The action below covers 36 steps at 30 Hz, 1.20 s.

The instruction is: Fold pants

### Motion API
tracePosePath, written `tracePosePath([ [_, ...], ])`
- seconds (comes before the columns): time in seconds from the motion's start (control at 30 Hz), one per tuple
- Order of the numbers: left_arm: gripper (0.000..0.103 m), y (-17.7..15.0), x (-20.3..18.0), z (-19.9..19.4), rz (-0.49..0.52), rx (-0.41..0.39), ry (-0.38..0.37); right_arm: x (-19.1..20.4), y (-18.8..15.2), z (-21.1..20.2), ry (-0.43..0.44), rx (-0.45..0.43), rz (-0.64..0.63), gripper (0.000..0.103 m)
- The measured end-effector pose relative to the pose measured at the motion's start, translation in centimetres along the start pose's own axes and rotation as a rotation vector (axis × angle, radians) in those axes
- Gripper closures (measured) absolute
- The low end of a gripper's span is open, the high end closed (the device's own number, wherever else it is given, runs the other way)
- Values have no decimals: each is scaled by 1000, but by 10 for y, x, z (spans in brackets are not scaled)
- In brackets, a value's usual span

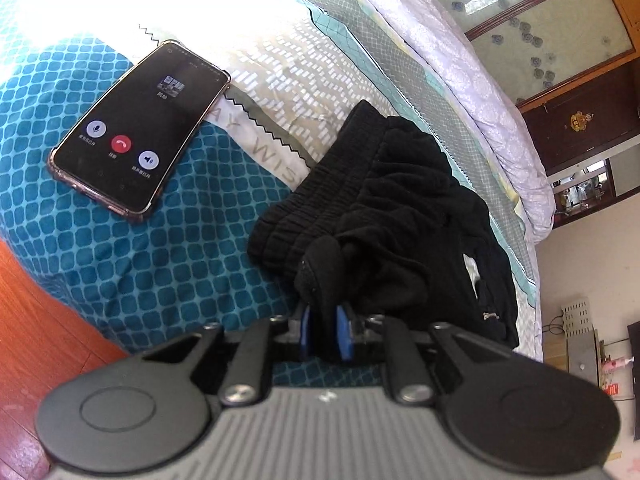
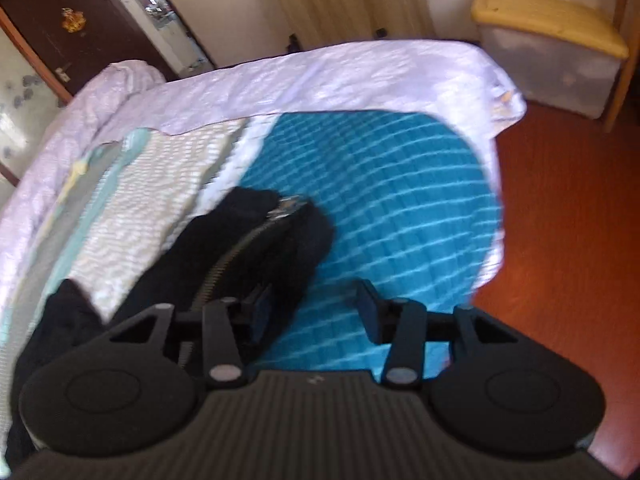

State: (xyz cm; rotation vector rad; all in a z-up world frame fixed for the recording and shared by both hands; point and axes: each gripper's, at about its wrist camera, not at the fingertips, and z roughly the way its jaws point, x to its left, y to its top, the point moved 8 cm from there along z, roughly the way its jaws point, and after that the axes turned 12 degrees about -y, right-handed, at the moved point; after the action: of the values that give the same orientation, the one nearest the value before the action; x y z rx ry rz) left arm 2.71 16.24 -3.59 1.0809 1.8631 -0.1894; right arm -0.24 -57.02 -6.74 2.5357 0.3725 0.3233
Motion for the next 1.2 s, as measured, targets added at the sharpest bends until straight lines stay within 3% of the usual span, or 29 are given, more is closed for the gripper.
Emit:
tracePosePath([
  [0.07,90,0,2,5,3,12,7,-11,8,-7,-54,-51,-13,57],
  [0.2,90,-1,1,10,7,20,16,30,27,-29,56,-103,-109,59],
  [0.27,90,-1,0,9,14,14,18,57,35,-21,99,-39,-105,58],
  [0.37,90,0,-2,7,15,13,23,89,37,17,110,137,-26,55],
  [0.47,89,2,-4,5,18,10,28,114,44,46,28,173,5,50],
  [0.6,89,6,-6,8,36,18,38,136,44,74,-37,227,24,29],
  [0.63,90,7,-8,9,43,20,37,141,44,74,-58,210,-9,30],
  [0.67,92,10,-9,11,49,22,32,145,43,75,-88,193,-54,48],
  [0.7,93,13,-12,13,51,22,25,147,43,74,-122,175,-94,80],
  [0.73,93,19,-15,14,53,20,16,150,44,74,-86,183,-107,97],
  [0.87,94,68,-50,14,102,-24,-17,163,79,60,-11,145,-57,97],
  [1.03,94,166,-141,-23,212,-208,-112,210,176,-18,293,59,117,97],
  [1.13,94,182,-183,-58,279,-312,-197,209,227,-80,482,-46,176,97],
  [1.2,94,173,-185,-70,302,-332,-210,192,243,-102,565,-88,206,97],
])
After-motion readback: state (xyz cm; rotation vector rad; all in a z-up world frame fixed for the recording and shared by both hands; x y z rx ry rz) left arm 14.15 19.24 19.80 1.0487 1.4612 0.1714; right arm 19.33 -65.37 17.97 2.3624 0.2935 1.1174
